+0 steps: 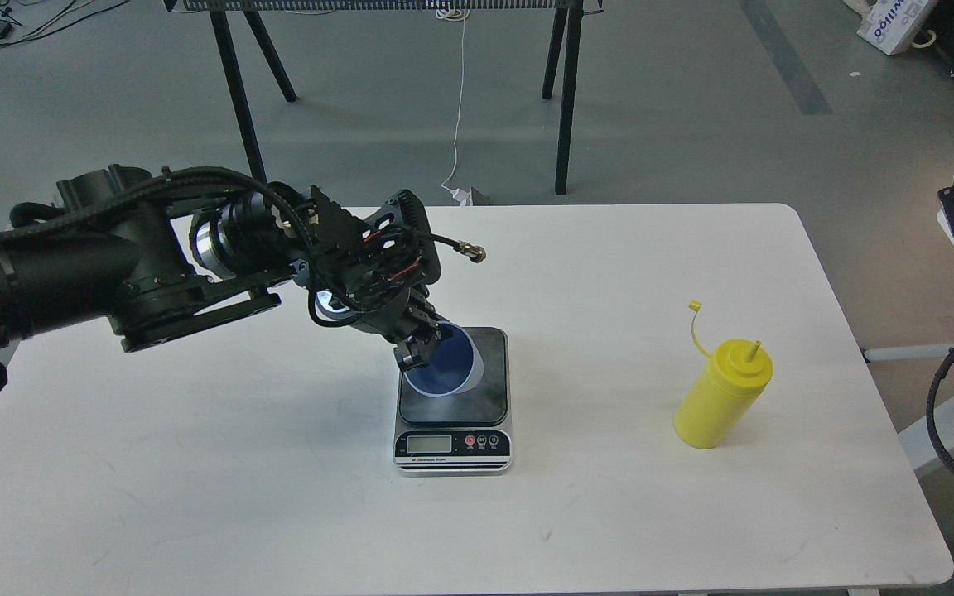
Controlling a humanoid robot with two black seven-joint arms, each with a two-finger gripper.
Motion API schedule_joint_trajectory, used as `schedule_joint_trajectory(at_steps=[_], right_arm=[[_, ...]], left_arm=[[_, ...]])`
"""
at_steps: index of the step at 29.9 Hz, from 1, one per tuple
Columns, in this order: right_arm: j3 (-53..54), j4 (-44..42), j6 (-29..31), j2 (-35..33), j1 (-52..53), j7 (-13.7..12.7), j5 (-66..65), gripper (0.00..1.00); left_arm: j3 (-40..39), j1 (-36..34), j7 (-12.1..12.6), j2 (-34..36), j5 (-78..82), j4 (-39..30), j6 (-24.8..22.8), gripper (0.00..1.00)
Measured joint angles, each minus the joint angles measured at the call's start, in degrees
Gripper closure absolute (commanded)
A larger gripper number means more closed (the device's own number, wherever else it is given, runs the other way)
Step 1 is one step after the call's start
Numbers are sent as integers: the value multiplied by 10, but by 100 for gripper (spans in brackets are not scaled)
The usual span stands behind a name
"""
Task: Pour seasoning into cup on scale with both arms
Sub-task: 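Lower the blue cup onto the scale and release it, then withdraw the left arm up and away from the cup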
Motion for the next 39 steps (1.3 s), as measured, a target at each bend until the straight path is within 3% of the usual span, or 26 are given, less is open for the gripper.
schedule_joint_trajectory(at_steps=[6, 11, 18, 24, 39], right_arm=[[0, 0, 0, 0, 0, 0, 0, 1], [3, 0, 0, 0, -4, 0, 0, 1], [5, 4, 0, 0, -6, 0, 0, 1], [5, 9, 0, -6, -6, 0, 0, 1], [9, 12, 0, -7, -10, 0, 0, 1]], left_arm=[[1, 0, 0, 0, 0, 0, 0, 73], [0, 0, 0, 0, 0, 1, 0, 41], [-5, 0, 0, -1, 0, 1, 0, 33], [-14, -1, 0, 0, 0, 1, 0, 20], [-91, -26, 0, 12, -67, 1, 0, 13]])
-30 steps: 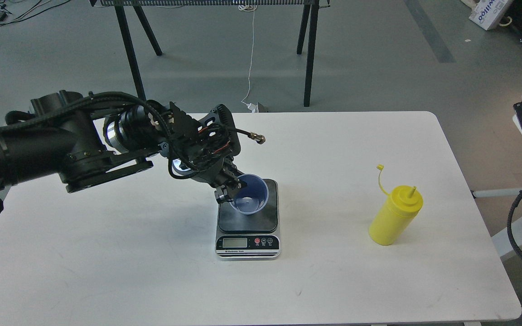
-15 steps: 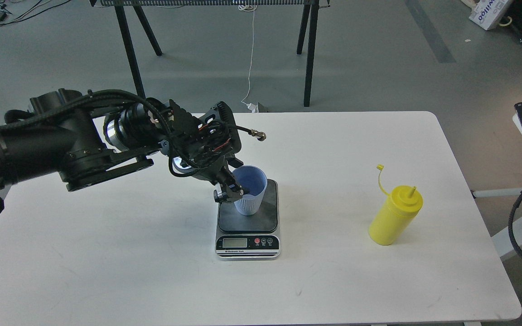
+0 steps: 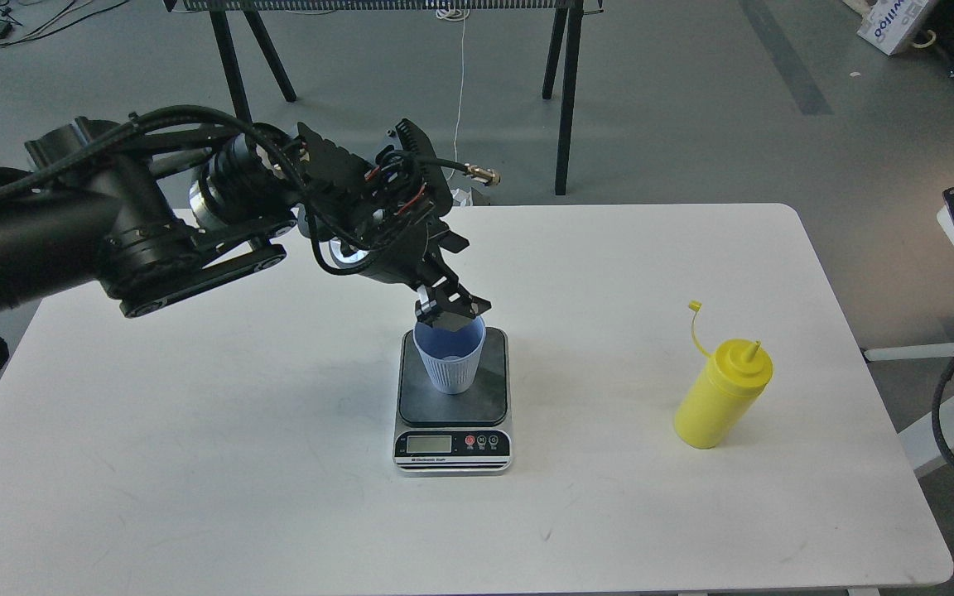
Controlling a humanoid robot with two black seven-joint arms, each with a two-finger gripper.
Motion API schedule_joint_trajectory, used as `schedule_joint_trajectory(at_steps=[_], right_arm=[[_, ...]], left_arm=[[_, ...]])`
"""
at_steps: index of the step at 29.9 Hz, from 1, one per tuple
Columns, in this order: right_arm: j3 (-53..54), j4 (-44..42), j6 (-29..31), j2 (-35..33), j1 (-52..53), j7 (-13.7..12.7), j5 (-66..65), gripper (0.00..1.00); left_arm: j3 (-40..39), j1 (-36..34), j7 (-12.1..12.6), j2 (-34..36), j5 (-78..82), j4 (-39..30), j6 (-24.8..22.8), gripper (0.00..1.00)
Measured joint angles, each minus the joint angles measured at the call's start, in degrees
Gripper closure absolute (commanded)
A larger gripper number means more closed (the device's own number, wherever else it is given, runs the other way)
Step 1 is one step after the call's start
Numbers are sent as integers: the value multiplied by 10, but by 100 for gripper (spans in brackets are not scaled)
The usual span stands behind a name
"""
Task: Pour seasoning into cup on scale with both arms
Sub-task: 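Withdraw the left arm up and away from the cup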
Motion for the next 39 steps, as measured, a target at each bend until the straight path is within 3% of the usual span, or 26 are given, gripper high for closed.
schedule_joint_trajectory(at_steps=[2, 4, 8, 16, 24, 32, 37, 39], right_arm=[[0, 0, 0, 0, 0, 0, 0, 1], [0, 1, 0, 0, 0, 0, 0, 1], [0, 3, 0, 0, 0, 0, 0, 1], [2, 36, 0, 1, -34, 0, 3, 1], [49, 170, 0, 2, -176, 0, 11, 1], [59, 294, 0, 17, -357, -6, 32, 1], [47, 307, 0, 75, -458, -6, 32, 1], [36, 306, 0, 98, -480, -3, 29, 1]], left_arm=[[-18, 0, 0, 7, -16, 0, 0, 10], [-44, 0, 0, 14, -45, 0, 0, 0], [-140, 10, 0, 21, -185, 17, 0, 0], [-186, 47, 0, 20, -549, 174, 0, 0], [-188, 135, 0, 19, -1022, 288, 0, 0], [-218, 170, 0, 16, -1242, 297, 0, 0], [-297, 214, 49, 15, -1284, 297, 0, 0], [-316, 229, 57, 14, -1287, 296, 0, 0]])
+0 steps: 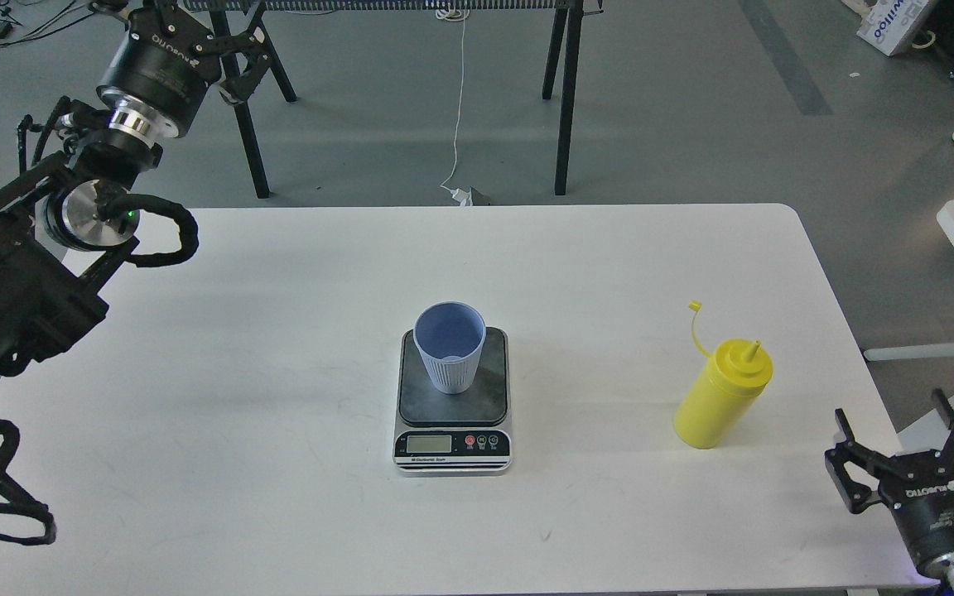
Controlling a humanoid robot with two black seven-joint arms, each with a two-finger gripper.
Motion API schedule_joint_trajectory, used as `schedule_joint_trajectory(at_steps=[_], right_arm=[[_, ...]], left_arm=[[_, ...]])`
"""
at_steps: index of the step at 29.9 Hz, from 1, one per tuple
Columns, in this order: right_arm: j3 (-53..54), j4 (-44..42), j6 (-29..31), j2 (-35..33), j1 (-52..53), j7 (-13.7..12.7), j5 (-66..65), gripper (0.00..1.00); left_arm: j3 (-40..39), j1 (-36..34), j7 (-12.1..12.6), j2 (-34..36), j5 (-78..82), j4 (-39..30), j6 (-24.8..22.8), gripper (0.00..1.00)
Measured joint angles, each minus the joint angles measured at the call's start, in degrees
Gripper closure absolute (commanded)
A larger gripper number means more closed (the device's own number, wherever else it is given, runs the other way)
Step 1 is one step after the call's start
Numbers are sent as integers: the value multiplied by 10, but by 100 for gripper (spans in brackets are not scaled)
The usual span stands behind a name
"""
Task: Pour seasoning into cup on scale with both arms
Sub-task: 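Withdraw the left arm up and away from the cup, then reach the right gripper to the yellow bottle and grasp it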
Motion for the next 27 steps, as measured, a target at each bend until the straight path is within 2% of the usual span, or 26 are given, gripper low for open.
schedule_joint_trajectory(at_steps=[6, 15, 27], right_arm=[[-26, -15, 0, 23, -3, 3, -4, 1], [-126, -12, 0, 30, 83, 0, -3, 5], [-134, -17, 0, 48, 146, -4, 2, 5]], left_arm=[[-13, 24, 4, -2, -2, -2, 0, 0], [-14, 35, 2, -9, -2, -5, 0, 0], [-20, 35, 2, -4, -2, -5, 0, 0]])
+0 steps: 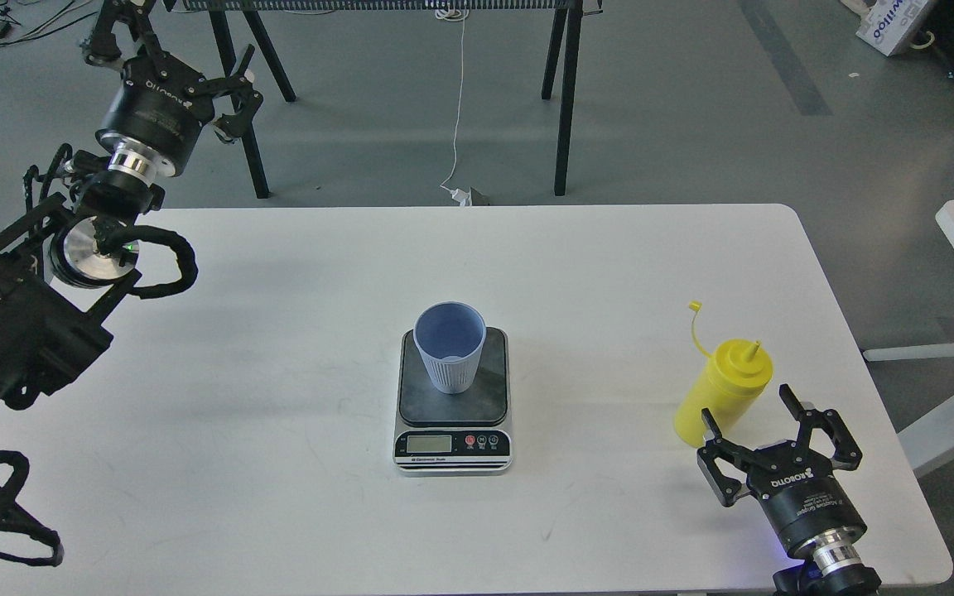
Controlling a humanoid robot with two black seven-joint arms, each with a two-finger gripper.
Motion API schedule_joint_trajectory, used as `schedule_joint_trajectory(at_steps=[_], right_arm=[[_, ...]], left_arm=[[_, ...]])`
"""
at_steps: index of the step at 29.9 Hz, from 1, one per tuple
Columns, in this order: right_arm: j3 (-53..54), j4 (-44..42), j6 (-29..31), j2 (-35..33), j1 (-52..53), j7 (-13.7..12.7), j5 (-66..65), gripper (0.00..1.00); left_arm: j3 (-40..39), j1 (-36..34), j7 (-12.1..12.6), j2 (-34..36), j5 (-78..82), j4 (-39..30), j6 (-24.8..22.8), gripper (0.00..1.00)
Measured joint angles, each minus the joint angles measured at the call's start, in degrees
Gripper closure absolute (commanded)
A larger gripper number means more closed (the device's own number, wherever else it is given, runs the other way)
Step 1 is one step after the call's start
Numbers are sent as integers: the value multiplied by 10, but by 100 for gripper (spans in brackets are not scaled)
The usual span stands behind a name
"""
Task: Pour seasoning into cup on scale with both arms
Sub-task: 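Reach the right gripper to the yellow bottle and grasp it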
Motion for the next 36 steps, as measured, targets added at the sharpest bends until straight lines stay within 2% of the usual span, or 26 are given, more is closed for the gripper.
schedule_joint_trajectory(at_steps=[6, 13, 17, 20, 24, 31, 36], right_arm=[[3, -27, 0, 30, 27, 0, 0, 6], [4, -129, 0, 90, 74, -3, 0, 7], [6, -147, 0, 102, 85, -3, 0, 9], [7, -148, 0, 104, 86, -3, 2, 18], [7, -148, 0, 104, 87, -3, 3, 47], [5, -142, 0, 103, 98, -1, 2, 61], [6, -128, 0, 96, 119, 1, -1, 64]], left_arm=[[0, -1, 0, 2, 0, 1, 0, 0], [-1, -5, -1, 10, 0, 2, 0, 0], [-1, -5, -1, 11, 0, 2, 0, 0], [-1, -7, -2, 12, 0, 2, 0, 0], [-9, -7, -2, 12, 0, 2, 0, 0], [-15, -8, -1, 11, 0, 0, 5, 0], [-16, -8, -1, 13, 0, -1, 6, 0]])
